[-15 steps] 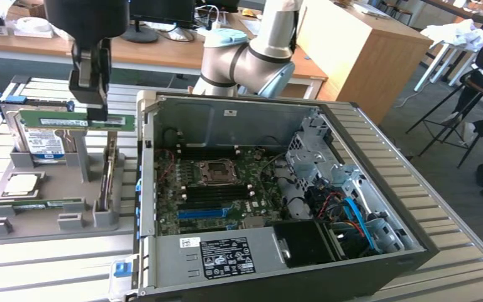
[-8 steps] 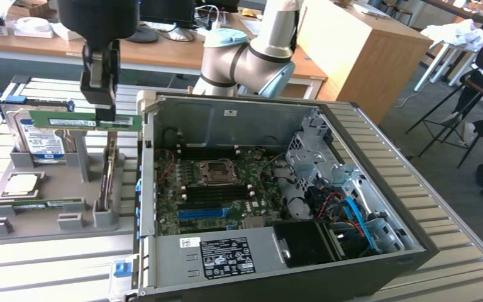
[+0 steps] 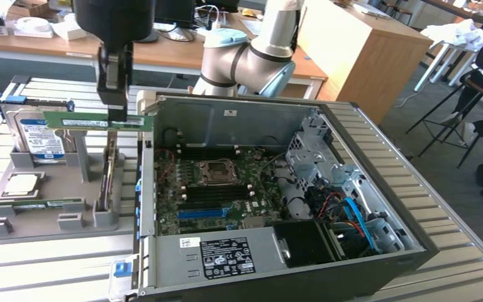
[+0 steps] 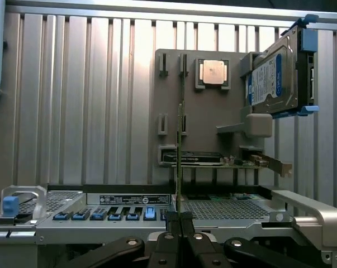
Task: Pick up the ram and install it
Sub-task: 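Pick up the ram and move it above insertion slot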
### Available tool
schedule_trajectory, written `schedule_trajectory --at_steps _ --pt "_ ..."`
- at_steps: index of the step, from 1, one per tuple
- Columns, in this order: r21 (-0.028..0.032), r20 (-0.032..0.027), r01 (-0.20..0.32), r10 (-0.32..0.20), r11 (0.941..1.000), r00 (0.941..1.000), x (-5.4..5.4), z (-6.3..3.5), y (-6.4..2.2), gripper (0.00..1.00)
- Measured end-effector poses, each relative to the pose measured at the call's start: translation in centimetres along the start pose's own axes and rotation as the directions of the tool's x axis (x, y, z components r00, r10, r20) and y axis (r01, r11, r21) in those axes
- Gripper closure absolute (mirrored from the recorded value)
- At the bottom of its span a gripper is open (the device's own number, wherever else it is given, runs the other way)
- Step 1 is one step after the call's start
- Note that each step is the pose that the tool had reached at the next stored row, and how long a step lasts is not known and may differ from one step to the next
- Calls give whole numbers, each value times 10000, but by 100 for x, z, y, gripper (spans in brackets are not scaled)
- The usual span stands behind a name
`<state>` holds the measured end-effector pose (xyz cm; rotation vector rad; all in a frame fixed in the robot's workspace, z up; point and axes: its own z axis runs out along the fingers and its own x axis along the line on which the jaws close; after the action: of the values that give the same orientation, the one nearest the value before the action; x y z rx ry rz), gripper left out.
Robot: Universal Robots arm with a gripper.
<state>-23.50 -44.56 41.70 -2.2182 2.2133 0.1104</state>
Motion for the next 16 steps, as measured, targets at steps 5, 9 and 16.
schedule_trajectory --at_steps 5,9,16 --pt "0 -1 -1 1 10000 10000 0 -4 -83 88" --pt "0 -1 0 0 10000 10000 0 -7 -145 88" --pt "-1 -1 -1 1 10000 10000 0 -12 -249 88"
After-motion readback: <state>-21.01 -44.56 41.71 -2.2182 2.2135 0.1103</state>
